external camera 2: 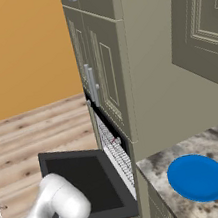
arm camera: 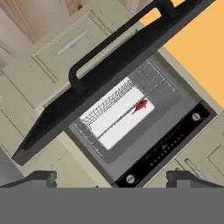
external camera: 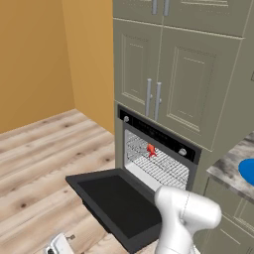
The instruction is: Place the fish on the top rack of the oven, and slide the tray back inside. Close the oven door.
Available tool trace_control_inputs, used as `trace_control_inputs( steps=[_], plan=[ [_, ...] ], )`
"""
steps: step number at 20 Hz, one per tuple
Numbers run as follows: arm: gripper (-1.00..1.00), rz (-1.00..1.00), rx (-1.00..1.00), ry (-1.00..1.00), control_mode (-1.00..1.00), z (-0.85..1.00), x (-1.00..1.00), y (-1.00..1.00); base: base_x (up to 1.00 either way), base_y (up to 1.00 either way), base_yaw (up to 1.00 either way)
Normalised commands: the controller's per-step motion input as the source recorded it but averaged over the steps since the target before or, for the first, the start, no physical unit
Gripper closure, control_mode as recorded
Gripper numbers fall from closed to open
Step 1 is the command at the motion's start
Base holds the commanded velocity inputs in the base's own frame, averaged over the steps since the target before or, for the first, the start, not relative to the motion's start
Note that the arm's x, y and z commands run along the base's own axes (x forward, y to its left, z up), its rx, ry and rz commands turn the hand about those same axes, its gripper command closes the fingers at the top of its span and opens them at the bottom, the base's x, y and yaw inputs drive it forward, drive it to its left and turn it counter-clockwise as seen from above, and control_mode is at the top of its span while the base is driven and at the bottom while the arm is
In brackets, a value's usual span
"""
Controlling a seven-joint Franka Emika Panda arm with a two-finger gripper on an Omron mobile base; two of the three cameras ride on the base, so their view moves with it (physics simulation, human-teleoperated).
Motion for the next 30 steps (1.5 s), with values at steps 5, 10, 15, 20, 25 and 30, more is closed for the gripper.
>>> trace_control_inputs(
  steps=[5,10,15,20,25,30],
  plan=[
    [-1.00,-0.05,-0.30,0.03,-1.00,-0.61,0.69,-0.16,0.00,0.00,0.00],
    [-1.00,-0.02,-0.26,0.03,-1.00,-0.59,0.84,0.00,0.00,0.00,0.00],
    [-1.00,0.00,-0.24,0.07,-1.00,-0.74,0.82,0.01,0.00,0.00,0.00],
    [-1.00,0.00,-0.26,0.11,-1.00,-0.85,0.68,0.09,0.00,0.00,0.00],
    [-1.00,0.00,-0.28,0.02,-1.00,-1.00,0.42,0.32,0.00,0.00,0.00],
    [-1.00,0.00,-0.31,0.01,-1.00,-1.00,0.42,0.62,0.00,0.00,0.00]
  ],
)
